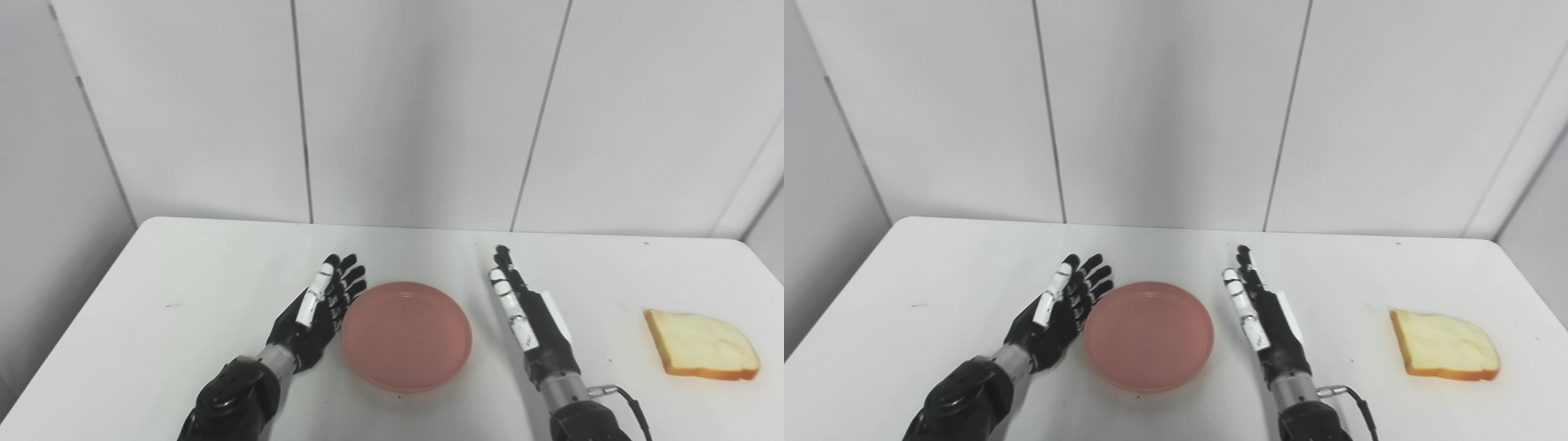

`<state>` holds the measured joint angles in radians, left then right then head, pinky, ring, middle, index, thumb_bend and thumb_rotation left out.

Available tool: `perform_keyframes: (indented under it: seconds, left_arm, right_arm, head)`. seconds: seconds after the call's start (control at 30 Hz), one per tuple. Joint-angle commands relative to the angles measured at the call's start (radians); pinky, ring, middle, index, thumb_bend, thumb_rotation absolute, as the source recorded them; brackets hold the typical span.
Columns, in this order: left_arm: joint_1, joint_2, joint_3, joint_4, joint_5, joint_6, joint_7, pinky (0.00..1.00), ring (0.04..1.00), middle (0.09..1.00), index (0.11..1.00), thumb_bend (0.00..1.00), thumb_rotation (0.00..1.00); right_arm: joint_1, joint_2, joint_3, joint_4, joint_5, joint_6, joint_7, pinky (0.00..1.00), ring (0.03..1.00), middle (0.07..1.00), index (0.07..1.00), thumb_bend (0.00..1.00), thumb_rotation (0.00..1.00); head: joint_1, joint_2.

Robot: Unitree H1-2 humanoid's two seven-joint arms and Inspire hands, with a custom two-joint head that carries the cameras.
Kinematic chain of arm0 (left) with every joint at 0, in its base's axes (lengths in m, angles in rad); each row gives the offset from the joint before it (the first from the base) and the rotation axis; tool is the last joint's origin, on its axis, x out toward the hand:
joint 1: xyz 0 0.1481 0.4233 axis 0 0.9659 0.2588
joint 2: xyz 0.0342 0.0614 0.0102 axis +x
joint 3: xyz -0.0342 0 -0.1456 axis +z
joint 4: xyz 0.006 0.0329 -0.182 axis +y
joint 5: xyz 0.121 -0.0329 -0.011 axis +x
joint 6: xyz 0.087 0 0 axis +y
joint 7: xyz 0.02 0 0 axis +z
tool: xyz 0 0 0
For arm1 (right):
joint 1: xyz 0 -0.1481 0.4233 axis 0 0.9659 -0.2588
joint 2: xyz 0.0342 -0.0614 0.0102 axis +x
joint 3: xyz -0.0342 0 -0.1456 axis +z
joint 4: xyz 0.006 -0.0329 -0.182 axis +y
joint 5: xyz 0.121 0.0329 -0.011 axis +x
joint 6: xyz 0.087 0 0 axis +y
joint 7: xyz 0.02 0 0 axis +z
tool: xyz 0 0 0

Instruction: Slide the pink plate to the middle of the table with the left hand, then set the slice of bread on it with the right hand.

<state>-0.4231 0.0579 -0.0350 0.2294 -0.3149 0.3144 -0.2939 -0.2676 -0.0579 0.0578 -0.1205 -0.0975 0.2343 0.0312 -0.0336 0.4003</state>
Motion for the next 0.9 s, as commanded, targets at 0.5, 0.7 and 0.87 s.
perform_keyframes:
  seconds: [0.5, 0.7, 0.87]
  left_arm:
    - [0.012, -0.030, 0.032, -0.129, -0.009, 0.035, 0.026, 1.00, 1.000, 1.000, 1.000, 0.51, 1.00]
    - [0.026, -0.046, 0.051, -0.179, 0.039, -0.010, 0.087, 1.00, 1.000, 1.000, 1.000, 0.54, 1.00]
    - [0.030, -0.051, 0.057, -0.198, 0.060, -0.034, 0.108, 1.00, 1.000, 1.000, 0.998, 0.56, 1.00]
  right_arm:
    - [-0.030, 0.030, -0.007, -0.009, -0.032, -0.024, -0.030, 0.98, 0.996, 1.000, 1.000, 0.25, 1.00]
    - [-0.042, 0.021, -0.027, -0.013, -0.034, -0.026, -0.039, 0.98, 1.000, 1.000, 1.000, 0.23, 1.00]
    - [-0.045, 0.021, -0.039, -0.016, -0.030, -0.028, -0.042, 0.99, 1.000, 1.000, 1.000, 0.23, 1.00]
  head:
    - [-0.057, 0.019]
    - [-0.060, 0.018]
    - [-0.072, 0.014]
